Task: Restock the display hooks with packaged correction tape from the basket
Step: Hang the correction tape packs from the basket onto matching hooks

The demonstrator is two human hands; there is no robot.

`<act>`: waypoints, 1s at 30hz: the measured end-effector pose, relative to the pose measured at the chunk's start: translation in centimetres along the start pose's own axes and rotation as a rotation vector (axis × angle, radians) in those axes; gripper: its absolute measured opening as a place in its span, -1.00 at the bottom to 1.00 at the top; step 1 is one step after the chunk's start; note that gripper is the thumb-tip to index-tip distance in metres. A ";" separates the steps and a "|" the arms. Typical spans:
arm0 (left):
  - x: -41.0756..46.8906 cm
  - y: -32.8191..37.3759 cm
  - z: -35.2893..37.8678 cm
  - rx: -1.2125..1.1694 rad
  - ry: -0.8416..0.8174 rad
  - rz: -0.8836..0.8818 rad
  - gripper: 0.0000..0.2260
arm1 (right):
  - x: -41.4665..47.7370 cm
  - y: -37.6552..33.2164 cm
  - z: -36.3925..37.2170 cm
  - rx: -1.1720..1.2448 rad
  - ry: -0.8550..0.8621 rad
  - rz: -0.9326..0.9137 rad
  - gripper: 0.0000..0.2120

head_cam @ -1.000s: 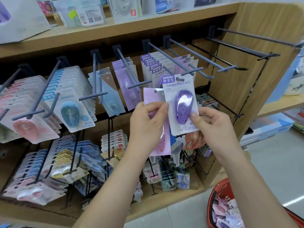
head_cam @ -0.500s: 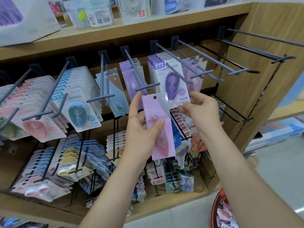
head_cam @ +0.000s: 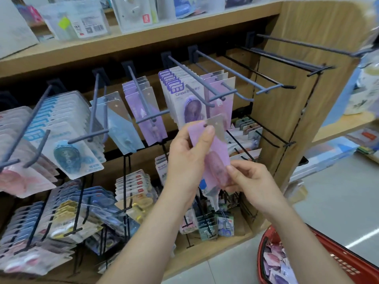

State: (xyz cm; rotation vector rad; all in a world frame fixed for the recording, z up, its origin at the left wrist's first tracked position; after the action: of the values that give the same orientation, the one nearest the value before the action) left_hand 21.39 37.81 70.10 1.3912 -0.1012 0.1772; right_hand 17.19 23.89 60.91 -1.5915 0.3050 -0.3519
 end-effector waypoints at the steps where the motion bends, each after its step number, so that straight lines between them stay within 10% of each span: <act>1: 0.3 0.6 0.4 0.037 0.016 0.041 -0.98 | 0.1 0.2 -0.5 -0.008 0.034 -0.016 -0.80; 19: 2.1 1.6 7.7 0.063 0.053 0.257 -0.83 | 1.8 -0.2 -5.2 0.102 0.300 -0.054 -0.74; 30: 1.3 0.4 7.3 0.024 0.021 0.080 -0.81 | 2.2 -0.2 -5.8 0.114 0.299 0.014 -0.81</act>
State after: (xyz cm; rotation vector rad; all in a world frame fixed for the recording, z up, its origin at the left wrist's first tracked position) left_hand 22.83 30.81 72.01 1.4099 -0.1375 0.2604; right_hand 16.83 17.75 61.38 -1.4236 0.5153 -0.5879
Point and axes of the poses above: each hand's wrist, its own x-axis towards the middle knuckle, its own z-axis out of the palm, y = z × x, the point moved 8 cm from there along x, towards the middle knuckle, and after that the axes turned 14 degrees about y, right-handed, at the moved point
